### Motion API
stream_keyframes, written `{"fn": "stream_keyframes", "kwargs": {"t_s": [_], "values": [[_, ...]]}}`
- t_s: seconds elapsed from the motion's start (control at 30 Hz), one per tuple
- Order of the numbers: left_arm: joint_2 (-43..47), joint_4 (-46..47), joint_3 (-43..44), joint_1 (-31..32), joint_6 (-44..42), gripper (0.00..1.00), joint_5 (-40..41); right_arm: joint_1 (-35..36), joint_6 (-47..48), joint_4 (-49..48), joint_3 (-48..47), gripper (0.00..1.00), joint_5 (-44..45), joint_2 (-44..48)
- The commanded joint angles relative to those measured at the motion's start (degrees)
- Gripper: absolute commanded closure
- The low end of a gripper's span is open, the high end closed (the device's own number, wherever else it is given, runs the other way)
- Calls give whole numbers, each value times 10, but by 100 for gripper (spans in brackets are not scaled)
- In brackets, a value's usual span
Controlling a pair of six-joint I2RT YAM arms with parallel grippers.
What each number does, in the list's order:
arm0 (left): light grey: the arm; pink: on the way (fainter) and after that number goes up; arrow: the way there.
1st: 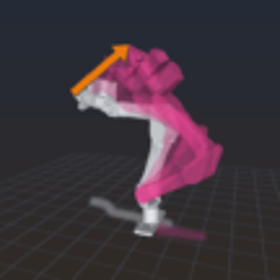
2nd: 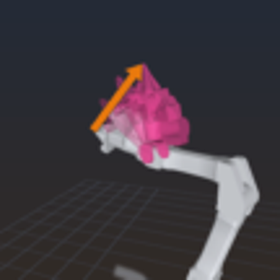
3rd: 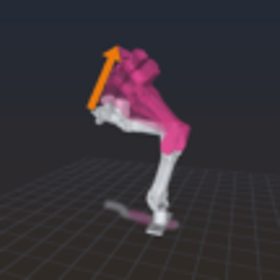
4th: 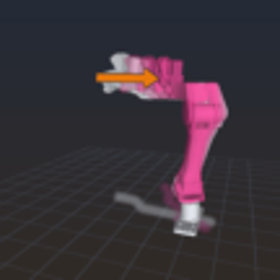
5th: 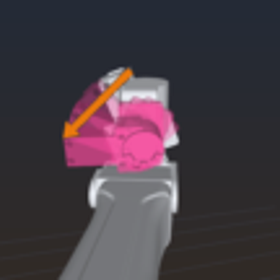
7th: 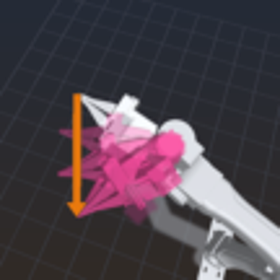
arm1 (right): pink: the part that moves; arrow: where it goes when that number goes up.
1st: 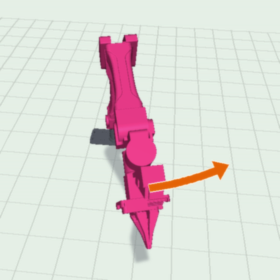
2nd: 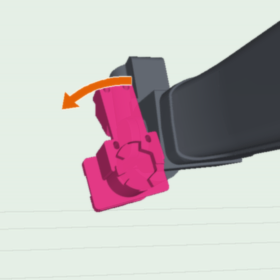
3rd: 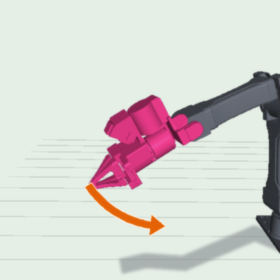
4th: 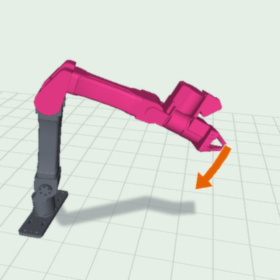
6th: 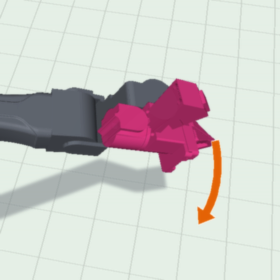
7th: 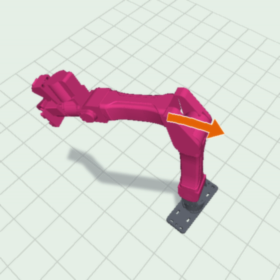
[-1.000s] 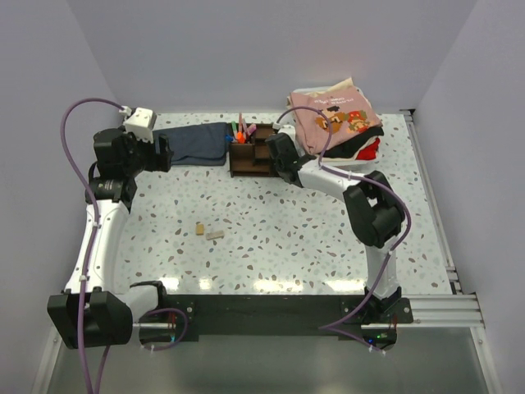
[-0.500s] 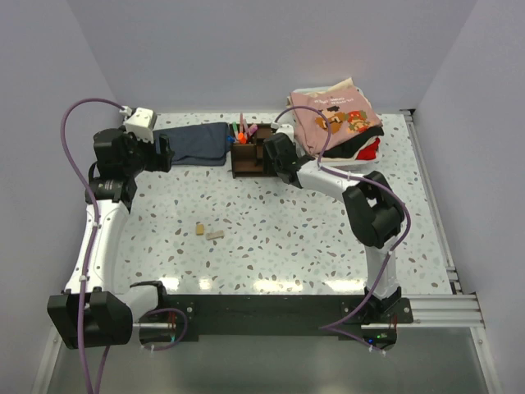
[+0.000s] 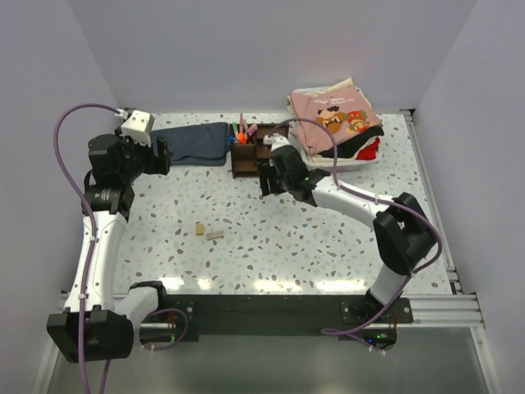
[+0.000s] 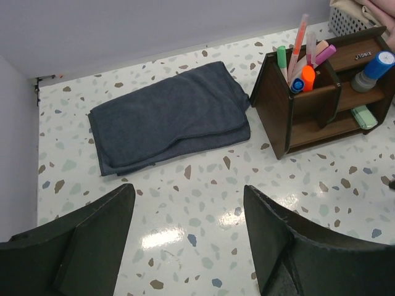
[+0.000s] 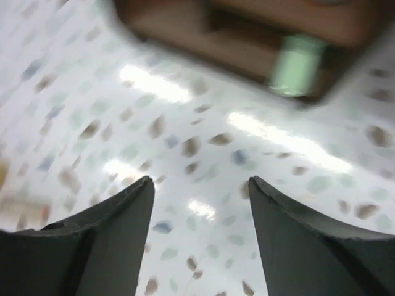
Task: Sort the stationery into containers
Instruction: Place the pen in the storage box, then pick up the stationery from the center of the board.
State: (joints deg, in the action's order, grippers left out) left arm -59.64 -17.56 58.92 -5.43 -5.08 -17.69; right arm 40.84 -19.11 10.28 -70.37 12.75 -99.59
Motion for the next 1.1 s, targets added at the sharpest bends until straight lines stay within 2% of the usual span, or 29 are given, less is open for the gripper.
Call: {"fn": "stream_keyframes", "kwargs": {"t_s": [0.0,0.03,0.13,0.4,0.6,1.07], "values": [[29,5,-9,-3,0,24,17,26,233,-22,26,41,-388,14],[35,3,-12,-5,-3,24,25,50,306,-12,25,41,-409,14],[45,-7,-20,-6,-5,24,29,92,410,26,18,42,-424,3],[51,-10,-24,-9,2,24,21,137,542,18,-34,45,-405,-58],[50,-15,-22,-8,0,24,23,152,576,-12,-50,44,-389,-95],[38,-10,-23,-8,-4,24,29,160,564,-19,-109,45,-382,-169]]}}
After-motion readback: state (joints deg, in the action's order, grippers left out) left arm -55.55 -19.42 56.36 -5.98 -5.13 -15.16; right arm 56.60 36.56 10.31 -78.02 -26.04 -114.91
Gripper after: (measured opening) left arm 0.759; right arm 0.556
